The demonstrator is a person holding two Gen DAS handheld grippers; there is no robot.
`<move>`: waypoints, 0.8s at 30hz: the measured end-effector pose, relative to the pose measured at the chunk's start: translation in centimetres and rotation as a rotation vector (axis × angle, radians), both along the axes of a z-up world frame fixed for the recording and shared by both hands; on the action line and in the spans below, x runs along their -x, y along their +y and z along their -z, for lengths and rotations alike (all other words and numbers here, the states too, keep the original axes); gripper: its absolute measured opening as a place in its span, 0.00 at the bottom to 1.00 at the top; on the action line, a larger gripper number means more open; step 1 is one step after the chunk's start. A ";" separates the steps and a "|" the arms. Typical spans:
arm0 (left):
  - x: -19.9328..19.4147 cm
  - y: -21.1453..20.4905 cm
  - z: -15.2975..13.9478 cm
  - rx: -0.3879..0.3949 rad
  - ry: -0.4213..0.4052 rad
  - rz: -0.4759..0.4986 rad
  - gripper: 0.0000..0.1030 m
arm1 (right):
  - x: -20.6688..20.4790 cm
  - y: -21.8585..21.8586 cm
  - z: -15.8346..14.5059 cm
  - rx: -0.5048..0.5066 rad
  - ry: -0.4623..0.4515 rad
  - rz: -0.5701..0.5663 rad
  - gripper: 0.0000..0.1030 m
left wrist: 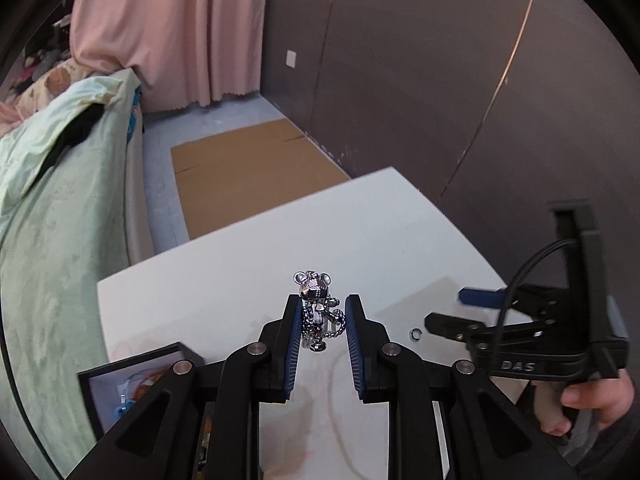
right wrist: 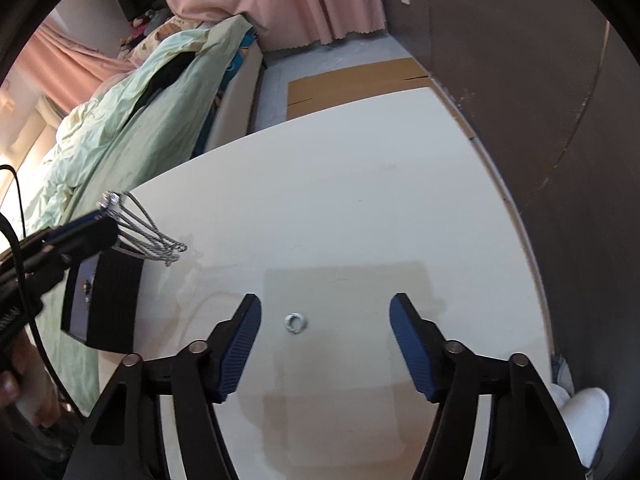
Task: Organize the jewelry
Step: 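Lift the necklace with the left gripper while the right gripper grasps the small silver ring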
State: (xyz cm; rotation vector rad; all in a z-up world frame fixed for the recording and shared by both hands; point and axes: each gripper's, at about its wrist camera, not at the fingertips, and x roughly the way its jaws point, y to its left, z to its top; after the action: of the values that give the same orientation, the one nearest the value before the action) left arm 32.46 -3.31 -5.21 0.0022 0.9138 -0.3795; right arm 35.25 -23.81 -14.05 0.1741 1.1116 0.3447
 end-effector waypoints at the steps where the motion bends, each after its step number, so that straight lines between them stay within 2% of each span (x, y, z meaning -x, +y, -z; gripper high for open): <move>1: 0.2 0.3 -0.3 0.008 -0.006 -0.004 0.22 | -0.1 0.1 0.1 -0.007 0.007 -0.004 0.56; 10: 1.7 3.4 -2.8 0.062 -0.056 -0.049 0.22 | -0.6 1.0 1.1 -0.039 0.058 -0.008 0.52; 12: 2.0 3.8 -3.0 0.069 -0.061 -0.054 0.22 | -0.7 1.3 1.2 -0.021 0.061 -0.010 0.49; 16: 2.7 4.6 -3.4 0.076 -0.069 -0.065 0.22 | -0.8 2.4 1.7 0.032 0.083 -0.030 0.36; 18: 2.9 5.0 -3.6 0.081 -0.071 -0.073 0.22 | -0.9 2.9 1.7 0.074 0.073 -0.033 0.33; 23: 3.3 6.3 -3.9 0.093 -0.073 -0.093 0.22 | -0.7 3.9 1.5 0.134 0.064 -0.046 0.32; 24: 3.4 6.5 -4.0 0.094 -0.073 -0.096 0.22 | -0.6 4.1 1.5 0.133 0.070 -0.057 0.29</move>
State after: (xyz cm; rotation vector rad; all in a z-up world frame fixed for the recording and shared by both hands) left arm 29.06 3.14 -1.26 -0.1128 0.8201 -0.3307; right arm 35.84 -19.74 -15.55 0.0373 1.2063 0.3162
